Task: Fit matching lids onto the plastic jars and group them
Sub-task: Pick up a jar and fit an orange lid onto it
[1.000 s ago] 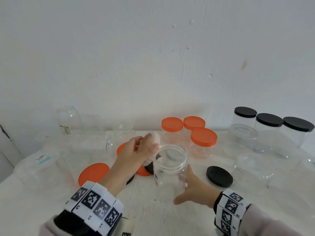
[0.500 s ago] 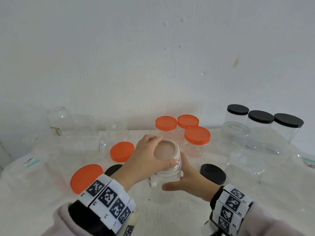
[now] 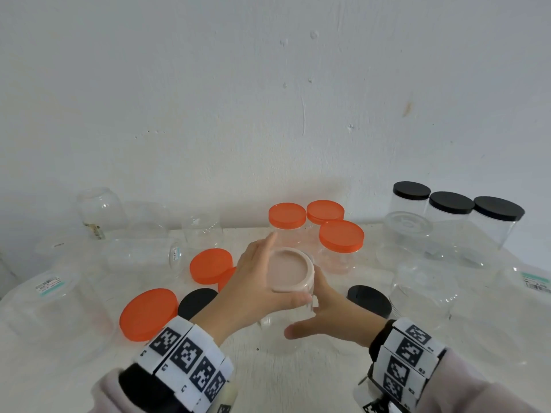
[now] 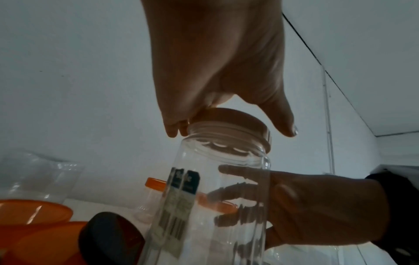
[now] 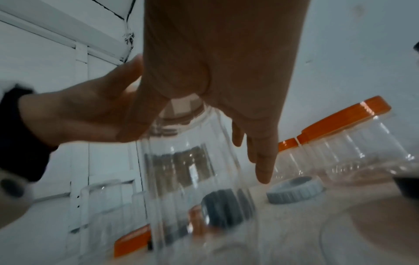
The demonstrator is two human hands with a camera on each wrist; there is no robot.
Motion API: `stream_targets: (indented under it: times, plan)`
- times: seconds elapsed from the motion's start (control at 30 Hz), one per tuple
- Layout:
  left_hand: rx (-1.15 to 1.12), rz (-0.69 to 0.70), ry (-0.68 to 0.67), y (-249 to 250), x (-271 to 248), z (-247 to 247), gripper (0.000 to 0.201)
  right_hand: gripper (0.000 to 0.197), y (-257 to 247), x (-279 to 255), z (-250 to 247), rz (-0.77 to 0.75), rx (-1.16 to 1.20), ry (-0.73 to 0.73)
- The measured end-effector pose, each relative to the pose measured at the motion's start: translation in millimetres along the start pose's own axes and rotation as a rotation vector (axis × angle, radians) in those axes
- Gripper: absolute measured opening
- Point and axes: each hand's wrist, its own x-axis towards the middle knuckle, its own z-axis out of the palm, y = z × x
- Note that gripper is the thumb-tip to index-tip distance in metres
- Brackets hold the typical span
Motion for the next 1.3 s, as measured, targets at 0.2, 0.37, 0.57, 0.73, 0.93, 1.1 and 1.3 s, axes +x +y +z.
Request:
stream_targets:
  times: [0.2,0.37,0.57,0.73,0.93,1.1,1.3]
  plan:
    - [-0.319,-0.133,-0.065,-28,-20,4,0.137,0.119,-48,-7,-35,0.014,-0.212,-0.038]
    - [-0.418,-0.07,0.021,-35,-20,28,0.085,0.097,-101,10,-31,0.028,-0.651,-0.201]
    - [-0.445,-0.081,0.03,-46,-16,34,0.077,0.092,-129,35,-18,0.124,-1.029,-0.369]
    - [-0.443,-0.062,0.017,-50,-15,34,0.08,0.09,-132,44,-17,0.126,-1.129,-0.432]
    - [-0.444,-0.067,0.027,-52,-13,36,0.08,0.085,-127,47,-13,0.152,-1.175,-0.368]
    - [-0.423,-0.045,0.032,-55,-12,37,0.078,0.086,-120,45,-8,0.203,-1.154,-0.212]
    - [-0.438,-0.037,0.033,-56,-12,37,0.083,0.103,-132,47,-17,0.239,-1.119,-0.408]
